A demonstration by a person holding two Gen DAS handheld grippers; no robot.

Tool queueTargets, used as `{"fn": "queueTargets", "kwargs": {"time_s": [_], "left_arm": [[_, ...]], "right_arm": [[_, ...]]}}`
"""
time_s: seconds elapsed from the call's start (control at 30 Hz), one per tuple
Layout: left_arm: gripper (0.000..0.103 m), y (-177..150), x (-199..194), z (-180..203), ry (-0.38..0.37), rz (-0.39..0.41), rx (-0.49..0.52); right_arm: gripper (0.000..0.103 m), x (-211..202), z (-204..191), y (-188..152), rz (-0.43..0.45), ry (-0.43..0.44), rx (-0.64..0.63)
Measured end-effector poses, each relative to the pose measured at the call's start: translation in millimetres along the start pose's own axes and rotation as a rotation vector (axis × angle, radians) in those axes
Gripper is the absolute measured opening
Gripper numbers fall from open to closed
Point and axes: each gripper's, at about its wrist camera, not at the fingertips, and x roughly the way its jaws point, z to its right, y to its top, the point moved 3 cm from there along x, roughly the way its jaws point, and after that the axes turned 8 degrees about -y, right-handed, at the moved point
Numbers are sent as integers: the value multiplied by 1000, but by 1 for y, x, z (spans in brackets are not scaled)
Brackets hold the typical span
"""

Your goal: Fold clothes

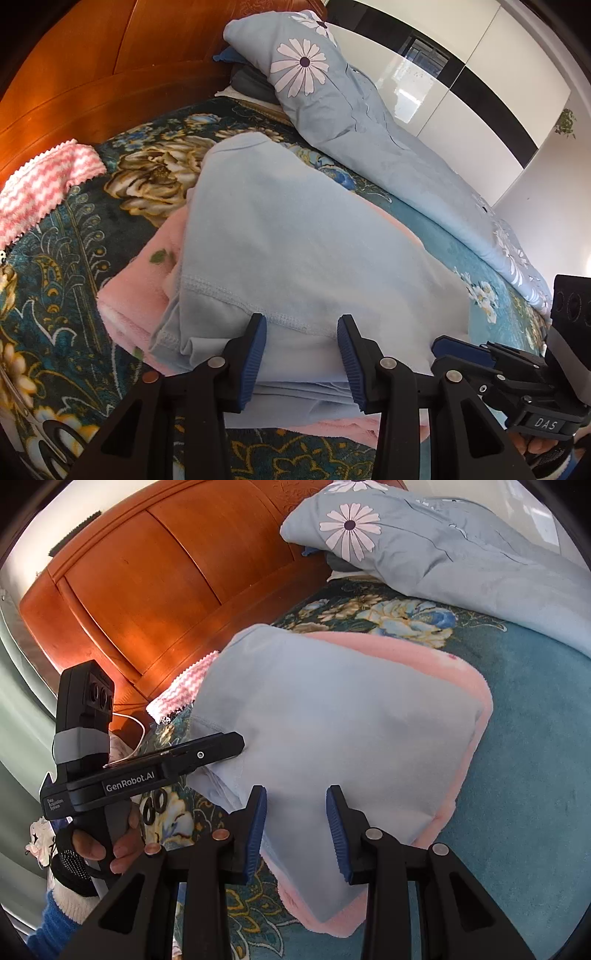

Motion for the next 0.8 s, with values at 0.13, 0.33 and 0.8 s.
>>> {"fn": "queueTargets", "kwargs": {"time_s": [0.13, 0.33, 0.8], "left_arm": [[47, 0, -24, 9, 12, 63, 14], [61, -23, -46, 20, 10, 151, -21], [81, -92, -42, 24, 220, 132, -41]], "right_arm": [[35, -27, -10, 4, 73, 19, -12], [38, -44, -22, -17, 105, -28, -76], [71, -36, -15, -71, 62, -184, -21]]}}
